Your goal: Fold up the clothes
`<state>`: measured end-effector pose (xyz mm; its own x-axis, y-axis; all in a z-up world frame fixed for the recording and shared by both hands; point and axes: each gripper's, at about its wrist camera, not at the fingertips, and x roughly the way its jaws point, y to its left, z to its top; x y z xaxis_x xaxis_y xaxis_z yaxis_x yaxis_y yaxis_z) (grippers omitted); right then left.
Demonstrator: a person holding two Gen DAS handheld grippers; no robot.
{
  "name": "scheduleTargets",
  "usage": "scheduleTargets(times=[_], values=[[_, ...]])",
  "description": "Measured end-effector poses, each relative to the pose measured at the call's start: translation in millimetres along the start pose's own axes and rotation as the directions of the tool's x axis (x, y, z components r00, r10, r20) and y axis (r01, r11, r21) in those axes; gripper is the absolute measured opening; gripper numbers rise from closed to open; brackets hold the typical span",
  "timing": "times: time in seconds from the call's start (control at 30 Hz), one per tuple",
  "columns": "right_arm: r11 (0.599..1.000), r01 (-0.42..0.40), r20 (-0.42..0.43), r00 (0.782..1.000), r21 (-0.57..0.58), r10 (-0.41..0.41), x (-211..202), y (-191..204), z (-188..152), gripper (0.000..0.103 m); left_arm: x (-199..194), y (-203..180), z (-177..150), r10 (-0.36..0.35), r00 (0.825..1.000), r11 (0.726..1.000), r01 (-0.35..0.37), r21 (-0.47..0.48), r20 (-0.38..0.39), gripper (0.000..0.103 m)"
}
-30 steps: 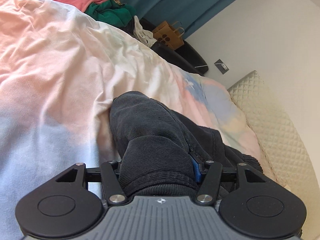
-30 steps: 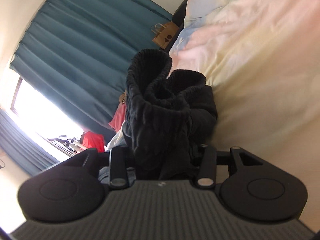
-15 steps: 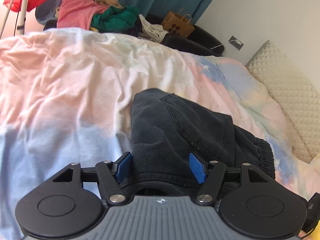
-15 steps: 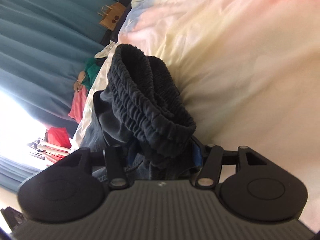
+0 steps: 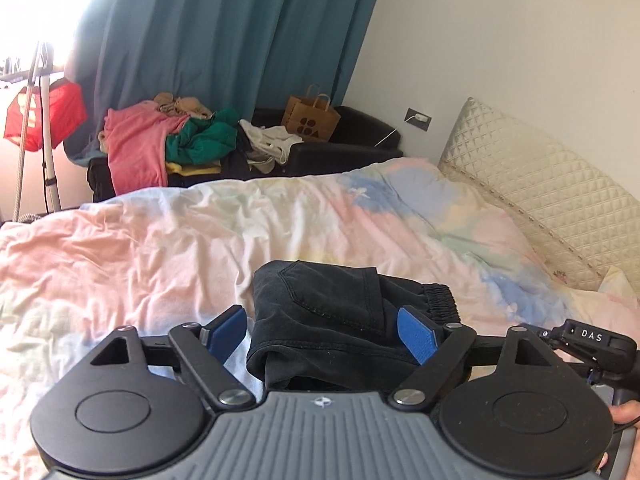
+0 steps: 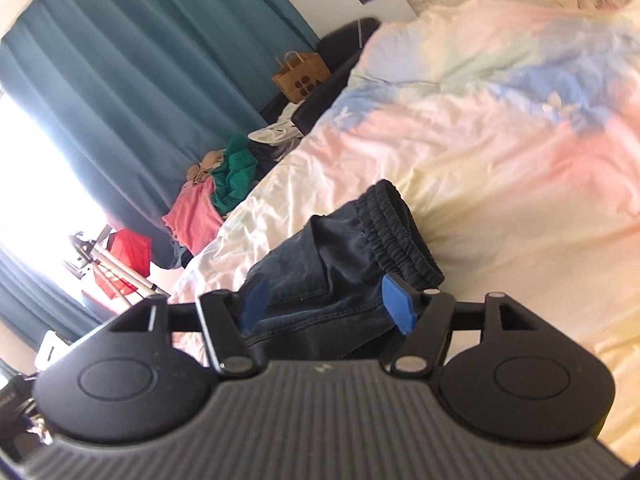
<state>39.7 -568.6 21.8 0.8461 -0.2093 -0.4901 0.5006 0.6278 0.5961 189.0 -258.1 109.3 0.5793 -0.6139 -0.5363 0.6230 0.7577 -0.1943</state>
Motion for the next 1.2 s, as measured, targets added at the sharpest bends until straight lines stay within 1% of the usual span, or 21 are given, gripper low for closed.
scheduleTargets(times=[0.07,0.1,0.13,0.23,0.3,0.4,0.53,0.63,0.7,0.77,0.9,0.97,1.07,1.13,1.2], values=[[0.998,-0.007,0.034,0.999,-0.062,0.010,-23,18,-2,0.088,-28,-10,-3,0.004,1.000,1.000,-0.005,0.019,0.031,0.102],[0.995,-0.013,0.040,0.999,-0.098,0.017,-34,26,-4,0.086,-40,-15,-6,0.008,0.999,1.000,-0.009,0.025,0.051,0.103],[0.991,-0.017,0.044,0.999,-0.134,0.024,-45,33,-7,0.086,-57,-21,-11,0.018,0.997,0.999,-0.020,0.029,0.073,0.103],[0.972,-0.029,0.068,0.997,-0.233,0.046,-76,52,-19,0.086,-89,-31,-26,0.027,0.995,0.999,-0.030,0.032,0.096,0.103],[0.957,-0.020,0.095,0.994,-0.291,0.050,-98,61,-32,0.086,-108,-36,-38,0.037,0.993,0.998,-0.042,0.045,0.111,0.103],[0.938,-0.015,0.133,0.989,-0.347,0.064,-125,69,-54,0.086,-133,-43,-62,0.055,0.989,0.996,-0.063,0.060,0.135,0.103],[0.919,-0.007,0.164,0.983,-0.394,0.077,-146,73,-85,0.086,-153,-46,-94,0.114,0.979,0.988,-0.129,0.087,0.166,0.103],[0.909,0.006,0.179,0.981,-0.418,0.076,-151,74,-107,0.086,-162,-43,-117,0.145,0.971,0.983,-0.163,0.083,0.189,0.103],[0.902,0.018,0.188,0.980,-0.431,0.070,-147,75,-116,0.086,-168,-38,-130,0.149,0.968,0.985,-0.164,0.059,0.202,0.103],[0.895,0.030,0.198,0.978,-0.444,0.065,-143,77,-125,0.086,-171,-34,-141,0.164,0.962,0.982,-0.181,0.059,0.218,0.103],[0.881,0.055,0.216,0.975,-0.470,0.055,-135,80,-144,0.086,-169,-31,-157,0.222,0.948,0.965,-0.247,0.088,0.231,0.103],[0.873,0.067,0.225,0.973,-0.483,0.050,-130,81,-153,0.086,-169,-27,-162,0.219,0.947,0.963,-0.248,0.101,0.236,0.103],[0.861,0.086,0.240,0.970,-0.501,0.043,-124,83,-167,0.086,-167,-22,-168,0.210,0.947,0.967,-0.237,0.090,0.242,0.103],[0.859,0.094,0.242,0.970,-0.503,0.036,-122,83,-172,0.086,-164,-21,-171,0.207,0.947,0.967,-0.236,0.096,0.247,0.103],[0.858,0.102,0.245,0.969,-0.504,0.028,-120,82,-176,0.086,-161,-22,-175,0.221,0.942,0.961,-0.255,0.110,0.253,0.103]])
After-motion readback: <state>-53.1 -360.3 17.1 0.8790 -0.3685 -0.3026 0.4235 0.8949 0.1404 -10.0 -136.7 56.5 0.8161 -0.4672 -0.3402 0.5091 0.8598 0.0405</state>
